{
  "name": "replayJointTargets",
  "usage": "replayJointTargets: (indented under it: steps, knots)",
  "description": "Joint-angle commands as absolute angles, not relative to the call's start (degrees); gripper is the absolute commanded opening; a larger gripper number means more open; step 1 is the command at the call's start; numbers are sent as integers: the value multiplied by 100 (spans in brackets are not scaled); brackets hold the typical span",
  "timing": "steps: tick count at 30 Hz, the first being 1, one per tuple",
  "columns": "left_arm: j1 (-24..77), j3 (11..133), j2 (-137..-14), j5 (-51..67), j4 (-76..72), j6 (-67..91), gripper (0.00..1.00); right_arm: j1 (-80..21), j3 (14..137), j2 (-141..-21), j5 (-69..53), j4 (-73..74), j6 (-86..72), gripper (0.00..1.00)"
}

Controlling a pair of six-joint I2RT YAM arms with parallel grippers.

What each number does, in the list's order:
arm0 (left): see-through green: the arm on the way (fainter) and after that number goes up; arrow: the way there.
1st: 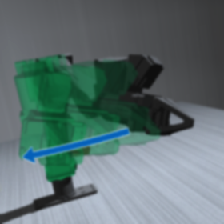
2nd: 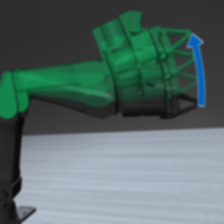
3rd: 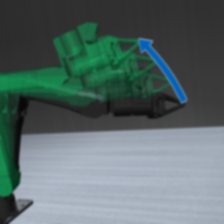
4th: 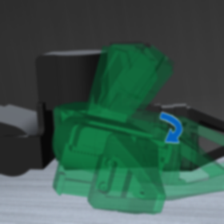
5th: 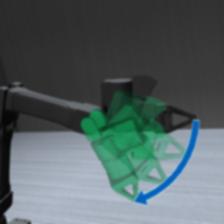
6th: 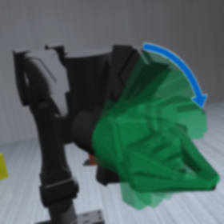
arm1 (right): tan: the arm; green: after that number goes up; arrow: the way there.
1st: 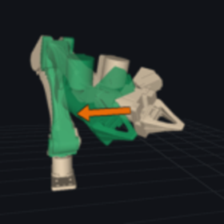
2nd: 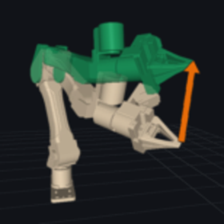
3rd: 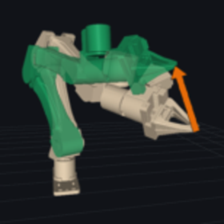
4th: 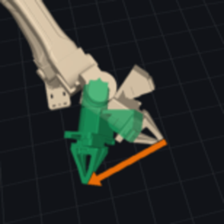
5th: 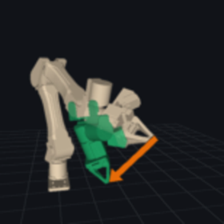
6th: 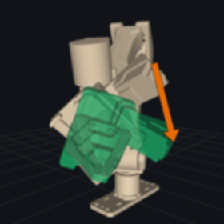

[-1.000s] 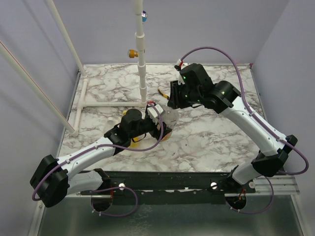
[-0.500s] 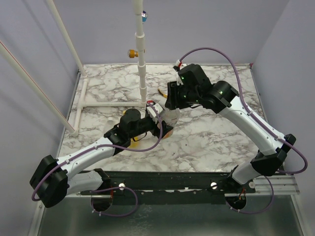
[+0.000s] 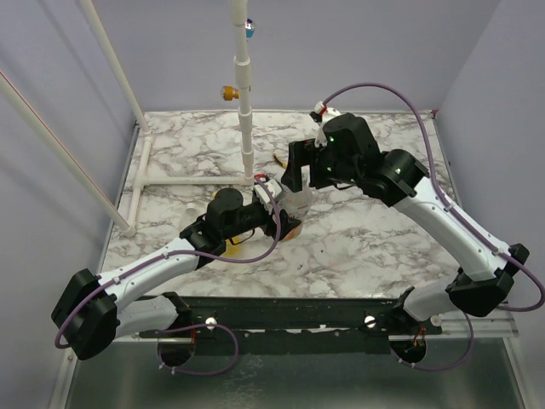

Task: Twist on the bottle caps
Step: Screw the bottle cap onto the plastic bottle.

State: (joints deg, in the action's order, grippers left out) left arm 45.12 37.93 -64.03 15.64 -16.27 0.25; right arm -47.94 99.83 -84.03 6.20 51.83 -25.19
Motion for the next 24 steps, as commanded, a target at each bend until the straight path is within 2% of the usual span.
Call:
replayJointTargets:
  steps: [1,5,13,18,24]
  knots:
    - [4529,3964,-6268,1887,-1707,195,0,-4826,9564,-7826,572,4223,-2176,92]
    - [4524,3960,-6205,1992,-1616,244,0,-4825,9146,-7486,306,3767,-1899,88]
    - [4510,3993,-6139,2170,-1442,285,0,-4828,8865,-7267,-167,3531,-1576,65]
    - [4501,4009,-6127,2202,-1416,308,0,-4830,8855,-7282,-272,3619,-1488,58]
    - [4475,4034,-6127,2210,-1406,319,0,-4825,8805,-7271,-224,3733,-1480,57]
